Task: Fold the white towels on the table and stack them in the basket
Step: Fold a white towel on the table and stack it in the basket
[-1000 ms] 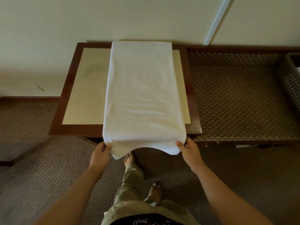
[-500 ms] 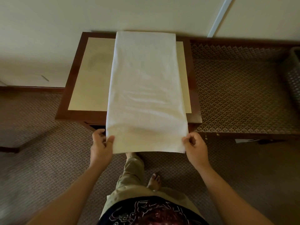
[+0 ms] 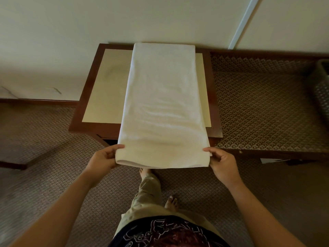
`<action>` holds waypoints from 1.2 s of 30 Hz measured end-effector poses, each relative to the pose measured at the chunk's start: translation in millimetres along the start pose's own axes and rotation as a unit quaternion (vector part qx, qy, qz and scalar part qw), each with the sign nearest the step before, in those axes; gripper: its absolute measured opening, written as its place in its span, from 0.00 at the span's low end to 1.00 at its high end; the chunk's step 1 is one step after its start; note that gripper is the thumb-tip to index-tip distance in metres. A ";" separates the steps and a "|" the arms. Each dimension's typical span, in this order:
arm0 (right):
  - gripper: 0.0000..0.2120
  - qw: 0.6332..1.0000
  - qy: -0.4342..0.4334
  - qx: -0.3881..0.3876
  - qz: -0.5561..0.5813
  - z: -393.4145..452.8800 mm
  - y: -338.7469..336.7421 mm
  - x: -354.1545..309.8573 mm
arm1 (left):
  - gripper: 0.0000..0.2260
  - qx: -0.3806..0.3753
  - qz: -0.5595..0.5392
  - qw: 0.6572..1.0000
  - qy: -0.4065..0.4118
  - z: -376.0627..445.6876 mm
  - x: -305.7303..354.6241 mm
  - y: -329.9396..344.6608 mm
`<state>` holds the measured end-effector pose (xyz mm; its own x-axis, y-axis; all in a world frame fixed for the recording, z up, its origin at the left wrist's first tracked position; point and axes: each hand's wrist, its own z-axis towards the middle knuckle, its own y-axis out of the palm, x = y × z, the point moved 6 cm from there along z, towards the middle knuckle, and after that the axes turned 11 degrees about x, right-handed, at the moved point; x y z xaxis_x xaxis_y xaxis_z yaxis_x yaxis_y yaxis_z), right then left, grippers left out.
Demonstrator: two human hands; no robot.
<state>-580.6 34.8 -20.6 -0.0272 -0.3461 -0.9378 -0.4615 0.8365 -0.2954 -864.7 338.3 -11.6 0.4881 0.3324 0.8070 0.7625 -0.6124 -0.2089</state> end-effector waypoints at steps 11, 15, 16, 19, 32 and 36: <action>0.11 0.959 -0.193 -0.067 -0.197 10.3 -3.6 -55.5 | 0.21 -0.017 0.058 0.986 0.156 19.8 57.3 -18.1; 0.14 0.961 -0.202 -0.068 -0.176 28.6 -0.2 -75.8 | 0.13 0.033 0.072 0.977 0.198 26.4 85.5 -9.5; 0.14 0.959 -0.216 -0.049 -0.176 35.5 0.2 -81.4 | 0.12 0.052 0.081 0.974 0.207 31.0 90.3 -9.1; 0.15 0.967 -0.224 -0.017 -0.119 54.7 7.2 -97.0 | 0.07 0.108 0.099 0.963 0.225 45.0 110.2 -5.2; 0.14 0.985 -0.022 0.079 -0.149 257.4 87.7 -125.1 | 0.16 0.180 0.099 0.968 0.145 232.2 204.2 34.2; 0.13 0.985 0.071 0.055 -0.149 276.9 99.2 -110.1 | 0.16 0.168 0.206 0.956 0.127 259.3 200.6 46.5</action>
<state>-377.8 273.4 2.8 -0.0320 -0.6331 -0.7734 -0.3699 0.7264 -0.5793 -621.3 562.5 -2.7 0.6891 -0.0983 0.7180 0.6429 -0.3741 -0.6683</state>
